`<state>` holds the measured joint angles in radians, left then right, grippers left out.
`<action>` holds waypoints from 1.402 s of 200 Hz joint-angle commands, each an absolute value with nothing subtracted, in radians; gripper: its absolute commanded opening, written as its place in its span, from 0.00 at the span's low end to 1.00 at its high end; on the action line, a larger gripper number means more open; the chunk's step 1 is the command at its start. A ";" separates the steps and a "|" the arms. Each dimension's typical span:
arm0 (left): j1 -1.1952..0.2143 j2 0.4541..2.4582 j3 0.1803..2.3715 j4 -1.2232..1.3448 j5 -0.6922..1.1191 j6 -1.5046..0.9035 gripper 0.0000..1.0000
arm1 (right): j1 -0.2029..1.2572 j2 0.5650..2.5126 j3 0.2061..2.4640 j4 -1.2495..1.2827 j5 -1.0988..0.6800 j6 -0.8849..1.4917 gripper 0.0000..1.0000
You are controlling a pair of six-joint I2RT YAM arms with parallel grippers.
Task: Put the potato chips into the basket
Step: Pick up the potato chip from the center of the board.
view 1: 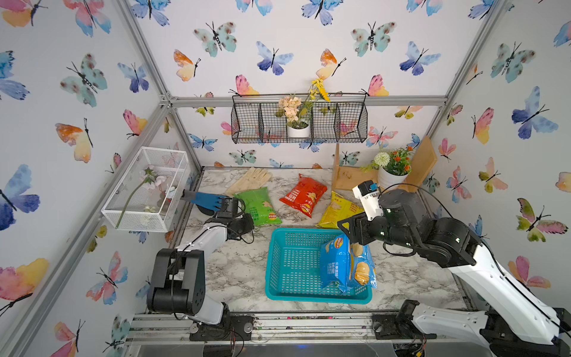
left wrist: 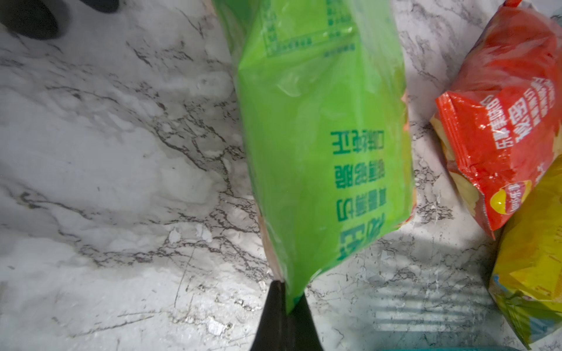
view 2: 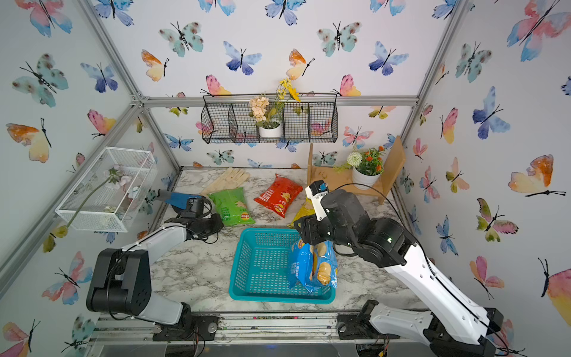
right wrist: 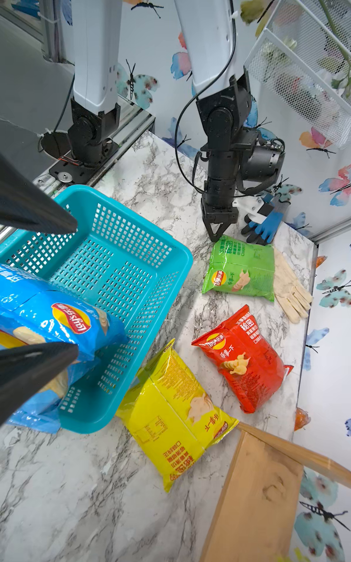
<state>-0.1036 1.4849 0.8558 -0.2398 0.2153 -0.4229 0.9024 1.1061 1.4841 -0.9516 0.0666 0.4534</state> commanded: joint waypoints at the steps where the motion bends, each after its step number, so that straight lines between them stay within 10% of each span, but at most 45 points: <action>1: -0.097 1.388 0.915 -0.301 0.250 -0.420 0.00 | 0.899 1.126 1.477 -0.934 0.027 0.442 0.61; 280: -0.140 1.001 1.256 -0.527 0.425 -0.778 0.00 | 0.937 1.485 1.754 -0.875 -0.133 0.371 0.51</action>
